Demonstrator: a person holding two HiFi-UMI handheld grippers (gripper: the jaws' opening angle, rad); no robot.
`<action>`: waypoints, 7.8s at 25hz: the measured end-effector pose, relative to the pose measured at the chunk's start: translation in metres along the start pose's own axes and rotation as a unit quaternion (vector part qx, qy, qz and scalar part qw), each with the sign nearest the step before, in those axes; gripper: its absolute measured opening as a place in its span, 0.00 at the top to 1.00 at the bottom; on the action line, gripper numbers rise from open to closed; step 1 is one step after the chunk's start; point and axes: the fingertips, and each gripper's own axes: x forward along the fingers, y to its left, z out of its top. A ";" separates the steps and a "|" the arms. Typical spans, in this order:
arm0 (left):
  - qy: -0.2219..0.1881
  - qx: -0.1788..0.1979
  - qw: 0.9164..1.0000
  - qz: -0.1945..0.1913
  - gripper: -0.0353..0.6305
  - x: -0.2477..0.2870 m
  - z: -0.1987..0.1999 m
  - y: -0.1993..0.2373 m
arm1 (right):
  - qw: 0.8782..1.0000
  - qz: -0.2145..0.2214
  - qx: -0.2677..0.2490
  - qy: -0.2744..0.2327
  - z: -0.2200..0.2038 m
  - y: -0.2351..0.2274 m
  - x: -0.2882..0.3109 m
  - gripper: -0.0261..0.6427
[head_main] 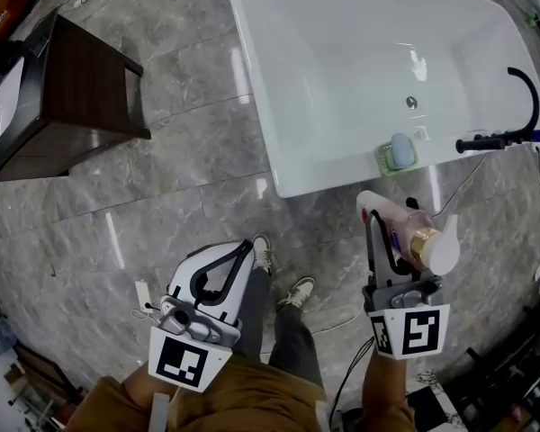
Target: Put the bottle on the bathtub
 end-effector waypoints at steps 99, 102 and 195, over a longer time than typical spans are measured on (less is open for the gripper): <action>0.067 -0.018 0.998 -0.013 0.94 0.056 -0.076 0.032 | 0.997 -0.061 -0.001 0.042 -0.184 -0.025 0.116 0.59; 0.062 -0.018 0.998 -0.012 0.94 0.053 -0.071 0.027 | 0.997 -0.058 -0.006 0.043 -0.181 -0.023 0.108 0.59; -0.143 0.071 0.987 -0.028 0.94 -0.086 0.206 -0.098 | 0.987 -0.074 -0.046 -0.132 0.217 0.049 -0.274 0.95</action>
